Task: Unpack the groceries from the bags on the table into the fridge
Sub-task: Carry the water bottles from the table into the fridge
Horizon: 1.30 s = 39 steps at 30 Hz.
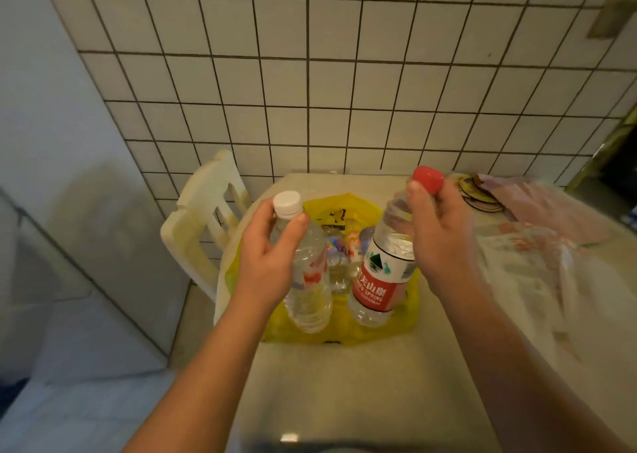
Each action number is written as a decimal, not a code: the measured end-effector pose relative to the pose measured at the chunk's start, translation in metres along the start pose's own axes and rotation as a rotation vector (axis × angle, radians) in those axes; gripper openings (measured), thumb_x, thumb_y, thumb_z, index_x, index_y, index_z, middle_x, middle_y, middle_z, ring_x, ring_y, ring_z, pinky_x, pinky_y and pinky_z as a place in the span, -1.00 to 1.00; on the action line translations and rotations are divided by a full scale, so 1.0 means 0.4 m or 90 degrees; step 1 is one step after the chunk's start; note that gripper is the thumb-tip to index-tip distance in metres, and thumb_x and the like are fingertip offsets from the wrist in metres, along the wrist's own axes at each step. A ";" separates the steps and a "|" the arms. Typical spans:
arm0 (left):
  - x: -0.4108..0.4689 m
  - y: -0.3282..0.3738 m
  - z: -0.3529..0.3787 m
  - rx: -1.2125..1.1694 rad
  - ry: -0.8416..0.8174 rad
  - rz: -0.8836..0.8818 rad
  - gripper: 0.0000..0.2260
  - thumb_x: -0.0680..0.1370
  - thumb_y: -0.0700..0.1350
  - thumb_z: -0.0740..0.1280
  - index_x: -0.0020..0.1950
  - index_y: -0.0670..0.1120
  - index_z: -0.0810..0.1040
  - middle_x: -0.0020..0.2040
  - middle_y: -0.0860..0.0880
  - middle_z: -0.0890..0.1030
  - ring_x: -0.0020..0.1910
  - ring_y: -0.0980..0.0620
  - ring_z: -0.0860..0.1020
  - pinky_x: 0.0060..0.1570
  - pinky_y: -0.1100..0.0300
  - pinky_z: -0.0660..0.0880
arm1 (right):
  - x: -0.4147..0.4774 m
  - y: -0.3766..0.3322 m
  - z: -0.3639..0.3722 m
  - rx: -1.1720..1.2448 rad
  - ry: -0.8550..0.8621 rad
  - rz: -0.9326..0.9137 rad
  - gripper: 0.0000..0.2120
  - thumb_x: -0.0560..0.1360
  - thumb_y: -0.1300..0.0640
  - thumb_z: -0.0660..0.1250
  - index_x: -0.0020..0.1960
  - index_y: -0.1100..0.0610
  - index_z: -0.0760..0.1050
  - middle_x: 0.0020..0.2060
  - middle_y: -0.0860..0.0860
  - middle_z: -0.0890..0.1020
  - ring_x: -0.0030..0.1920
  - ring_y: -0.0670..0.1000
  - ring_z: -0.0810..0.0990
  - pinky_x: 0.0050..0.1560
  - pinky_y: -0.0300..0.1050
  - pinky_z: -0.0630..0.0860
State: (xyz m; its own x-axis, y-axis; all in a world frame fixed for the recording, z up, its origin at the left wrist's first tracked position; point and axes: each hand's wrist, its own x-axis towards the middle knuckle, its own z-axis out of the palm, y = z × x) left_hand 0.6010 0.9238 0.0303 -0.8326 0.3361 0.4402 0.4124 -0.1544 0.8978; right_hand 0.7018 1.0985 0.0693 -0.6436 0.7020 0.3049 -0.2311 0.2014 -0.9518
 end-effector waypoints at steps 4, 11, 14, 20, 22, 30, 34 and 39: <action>-0.136 0.044 -0.015 -0.020 0.042 -0.026 -0.77 0.50 0.07 0.34 0.07 -0.03 0.57 -0.08 0.05 0.63 -0.04 0.06 0.59 -0.01 0.10 0.55 | -0.114 -0.015 -0.034 -0.057 -0.033 -0.040 -0.89 0.63 0.02 0.25 -0.03 -0.02 0.53 -0.20 -0.02 0.63 -0.17 -0.03 0.64 -0.16 -0.13 0.60; -0.421 0.090 -0.095 0.036 0.108 -0.104 -0.68 0.52 0.06 0.35 0.13 -0.15 0.58 -0.02 -0.13 0.65 0.00 -0.08 0.63 0.00 -0.03 0.57 | -0.355 -0.005 -0.040 -0.045 -0.165 -0.021 -0.91 0.62 0.07 0.30 -0.07 -0.02 0.53 -0.23 -0.05 0.63 -0.23 -0.21 0.59 -0.20 -0.36 0.50; -0.535 0.124 -0.154 0.066 0.148 -0.139 -0.81 0.55 -0.07 0.33 0.12 -0.10 0.58 -0.06 0.06 0.67 -0.05 0.10 0.63 -0.07 0.19 0.58 | -0.452 0.001 -0.010 -0.026 -0.249 0.009 -0.92 0.58 -0.01 0.30 -0.05 -0.05 0.54 -0.20 -0.04 0.66 -0.16 -0.09 0.64 -0.14 -0.19 0.57; -0.708 0.182 -0.323 0.150 0.263 -0.186 -0.77 0.55 0.02 0.32 0.11 -0.08 0.59 -0.05 -0.03 0.64 -0.02 -0.01 0.61 0.00 0.03 0.59 | -0.630 -0.034 0.109 0.008 -0.420 0.052 -0.80 0.53 -0.13 0.33 -0.06 0.00 0.52 -0.22 -0.04 0.65 -0.18 -0.07 0.65 -0.15 -0.15 0.58; -0.752 0.205 -0.385 0.156 0.323 -0.191 -0.76 0.54 0.01 0.32 0.11 -0.09 0.59 -0.06 -0.01 0.64 -0.04 0.09 0.62 -0.03 0.14 0.59 | -0.687 -0.049 0.169 0.009 -0.472 0.045 -0.79 0.50 -0.11 0.31 -0.06 0.03 0.51 -0.22 -0.06 0.65 -0.19 -0.11 0.65 -0.16 -0.22 0.57; -0.907 0.273 -0.730 0.164 0.473 -0.172 -0.75 0.52 -0.04 0.34 0.07 -0.20 0.59 -0.09 -0.10 0.66 -0.14 0.15 0.62 -0.14 0.30 0.55 | -0.924 -0.099 0.485 -0.006 -0.620 -0.020 -0.78 0.50 -0.18 0.28 -0.08 -0.02 0.50 -0.23 0.03 0.62 -0.16 0.08 0.62 -0.05 0.18 0.58; -0.984 0.304 -0.993 0.197 0.495 -0.165 -0.78 0.52 -0.02 0.34 0.08 -0.11 0.60 -0.06 -0.05 0.65 -0.08 0.16 0.62 -0.10 0.33 0.53 | -1.084 -0.132 0.713 0.008 -0.636 -0.034 -0.74 0.47 -0.21 0.26 -0.08 -0.03 0.52 -0.20 0.04 0.65 -0.14 0.08 0.64 -0.07 0.04 0.59; -1.043 0.349 -1.295 0.249 0.505 -0.174 -0.77 0.53 0.05 0.35 0.09 -0.05 0.59 -0.07 0.03 0.65 -0.05 0.07 0.63 -0.07 0.24 0.57 | -1.244 -0.168 0.970 0.038 -0.632 -0.014 -0.75 0.48 -0.20 0.26 -0.08 -0.02 0.52 -0.20 0.08 0.65 -0.14 0.13 0.64 -0.03 0.15 0.59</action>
State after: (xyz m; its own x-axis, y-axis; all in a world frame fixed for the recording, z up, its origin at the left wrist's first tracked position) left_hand 0.8143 0.2806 -0.0228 -0.8690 -0.4425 0.2212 0.1399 0.2091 0.9678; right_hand 0.7545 0.4706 -0.0058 -0.9511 -0.1971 0.2376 -0.2693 0.1533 -0.9508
